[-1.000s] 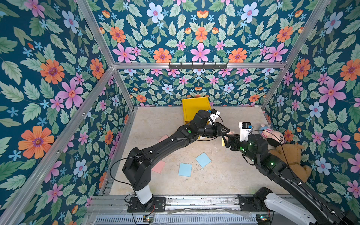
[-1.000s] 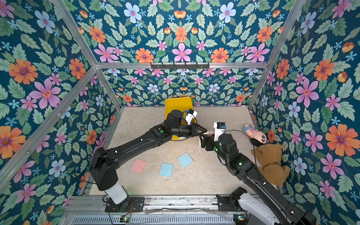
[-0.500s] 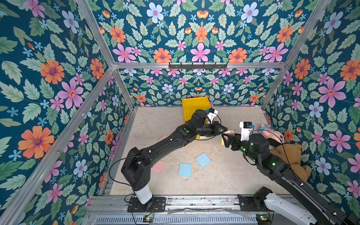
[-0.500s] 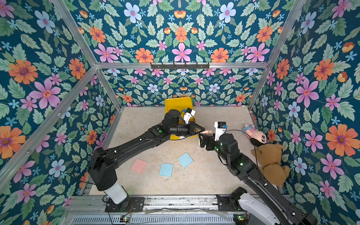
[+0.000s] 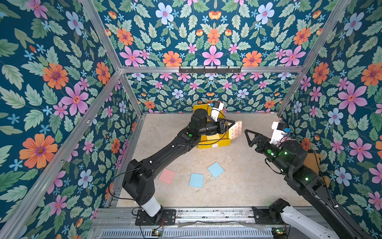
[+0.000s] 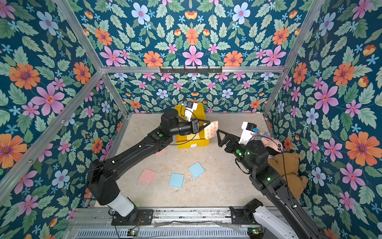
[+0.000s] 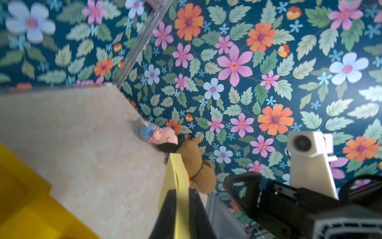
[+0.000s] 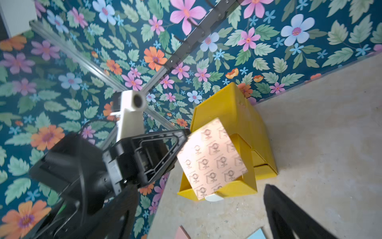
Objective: Please put the sticky notes in the drawer by color
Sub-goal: Pick up the sticky notes from the center of the board.
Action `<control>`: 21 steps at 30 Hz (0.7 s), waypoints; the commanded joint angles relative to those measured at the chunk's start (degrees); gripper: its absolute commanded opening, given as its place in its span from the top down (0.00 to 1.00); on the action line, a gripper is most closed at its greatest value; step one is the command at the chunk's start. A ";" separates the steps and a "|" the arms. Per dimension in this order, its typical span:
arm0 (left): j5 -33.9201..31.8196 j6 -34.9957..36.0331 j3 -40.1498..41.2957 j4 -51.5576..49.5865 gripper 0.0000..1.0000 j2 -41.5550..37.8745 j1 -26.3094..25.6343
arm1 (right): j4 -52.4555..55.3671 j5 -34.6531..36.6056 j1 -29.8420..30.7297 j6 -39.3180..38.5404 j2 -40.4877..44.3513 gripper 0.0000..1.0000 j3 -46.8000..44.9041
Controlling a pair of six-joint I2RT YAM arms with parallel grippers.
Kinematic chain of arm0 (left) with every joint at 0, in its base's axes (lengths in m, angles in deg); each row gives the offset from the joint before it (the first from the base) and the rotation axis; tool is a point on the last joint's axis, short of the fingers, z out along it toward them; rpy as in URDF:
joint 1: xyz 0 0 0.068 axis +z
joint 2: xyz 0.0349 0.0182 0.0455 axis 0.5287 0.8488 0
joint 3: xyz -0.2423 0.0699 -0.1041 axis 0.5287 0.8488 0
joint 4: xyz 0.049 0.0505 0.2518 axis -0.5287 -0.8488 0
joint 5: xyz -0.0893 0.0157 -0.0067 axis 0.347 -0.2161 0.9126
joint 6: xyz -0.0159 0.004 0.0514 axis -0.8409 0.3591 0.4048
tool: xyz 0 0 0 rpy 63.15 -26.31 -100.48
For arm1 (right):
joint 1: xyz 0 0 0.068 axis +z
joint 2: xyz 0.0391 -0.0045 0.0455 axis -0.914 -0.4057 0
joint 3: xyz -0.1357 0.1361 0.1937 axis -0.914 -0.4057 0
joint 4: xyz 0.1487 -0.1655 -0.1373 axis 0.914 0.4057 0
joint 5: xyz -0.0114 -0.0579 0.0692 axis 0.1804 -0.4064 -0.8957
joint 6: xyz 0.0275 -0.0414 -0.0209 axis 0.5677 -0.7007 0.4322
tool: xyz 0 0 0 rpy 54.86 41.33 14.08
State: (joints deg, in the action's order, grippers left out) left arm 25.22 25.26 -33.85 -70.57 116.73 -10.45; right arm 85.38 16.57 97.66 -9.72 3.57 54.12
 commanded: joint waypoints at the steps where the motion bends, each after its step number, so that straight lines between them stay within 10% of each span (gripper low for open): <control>1: -5.99 23.75 -2.41 0.52 1.00 -0.56 -0.36 | 2.78 -1.31 -3.84 9.55 0.48 0.02 1.78; 11: -23.42 68.63 3.76 6.86 1.00 -2.11 -6.13 | 2.74 -9.08 -11.63 16.08 -3.20 0.09 8.29; 21: -34.13 95.29 10.30 16.10 1.00 -2.73 -16.33 | 2.37 -14.00 -11.73 21.91 -8.14 0.15 9.99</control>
State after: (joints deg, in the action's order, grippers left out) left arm -3.61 108.97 -24.10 -59.32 114.04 -25.36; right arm 87.90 4.53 85.94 9.75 -3.66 63.62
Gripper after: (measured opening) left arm 0.148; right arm 0.854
